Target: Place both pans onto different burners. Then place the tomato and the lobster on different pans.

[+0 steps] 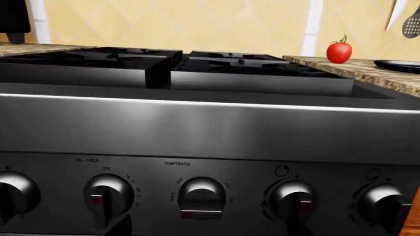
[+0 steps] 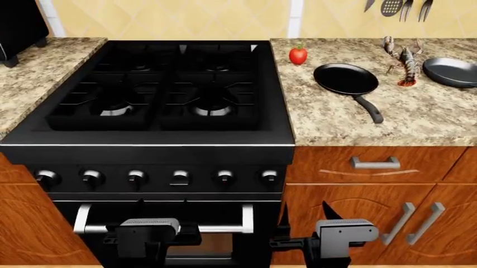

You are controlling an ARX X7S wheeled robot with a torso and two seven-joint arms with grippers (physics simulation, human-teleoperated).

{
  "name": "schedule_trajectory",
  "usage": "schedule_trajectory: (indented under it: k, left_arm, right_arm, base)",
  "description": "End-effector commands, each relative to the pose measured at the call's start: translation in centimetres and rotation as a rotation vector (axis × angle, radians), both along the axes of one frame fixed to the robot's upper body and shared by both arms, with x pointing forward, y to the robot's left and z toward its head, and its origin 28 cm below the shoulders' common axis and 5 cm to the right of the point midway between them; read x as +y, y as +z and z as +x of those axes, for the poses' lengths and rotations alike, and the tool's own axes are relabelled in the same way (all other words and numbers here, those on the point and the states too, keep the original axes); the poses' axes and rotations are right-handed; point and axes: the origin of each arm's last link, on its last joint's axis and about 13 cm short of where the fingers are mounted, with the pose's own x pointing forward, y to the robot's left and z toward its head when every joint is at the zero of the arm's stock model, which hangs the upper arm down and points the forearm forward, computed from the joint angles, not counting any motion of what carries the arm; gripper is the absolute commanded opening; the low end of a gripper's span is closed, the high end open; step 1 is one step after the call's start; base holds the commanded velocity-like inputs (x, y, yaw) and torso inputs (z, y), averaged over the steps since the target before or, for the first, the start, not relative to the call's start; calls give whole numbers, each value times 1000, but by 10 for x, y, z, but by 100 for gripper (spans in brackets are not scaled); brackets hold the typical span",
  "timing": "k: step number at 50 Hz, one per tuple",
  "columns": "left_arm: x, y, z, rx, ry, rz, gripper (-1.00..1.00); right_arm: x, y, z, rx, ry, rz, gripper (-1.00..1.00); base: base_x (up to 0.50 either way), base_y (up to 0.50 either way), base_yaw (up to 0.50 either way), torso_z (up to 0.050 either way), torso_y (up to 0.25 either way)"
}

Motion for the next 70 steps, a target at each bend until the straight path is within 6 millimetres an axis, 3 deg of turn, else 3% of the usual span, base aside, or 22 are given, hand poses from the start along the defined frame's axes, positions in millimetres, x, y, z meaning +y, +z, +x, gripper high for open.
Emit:
schedule_trajectory:
  k: [1, 43, 48, 70]
  left_arm:
    - [0, 1, 0, -3, 1, -2, 100]
    - [1, -1, 0, -2, 18, 4, 100]
    - [1, -8, 0, -3, 20, 3, 100]
    - [0, -2, 0, -6, 23, 7, 100]
  right_arm:
    - [0, -1, -1, 5, 4, 4, 100]
    - [0, -2, 0, 23, 5, 35, 100]
    - [0, -2, 0, 26, 5, 40, 100]
    - [1, -3, 0, 35, 12, 43, 100]
  base:
    - [0, 0, 0, 50, 0]
    - [0, -459, 0, 1, 0]
    - [0, -500, 0, 0, 0]
    - [0, -500, 0, 0, 0]
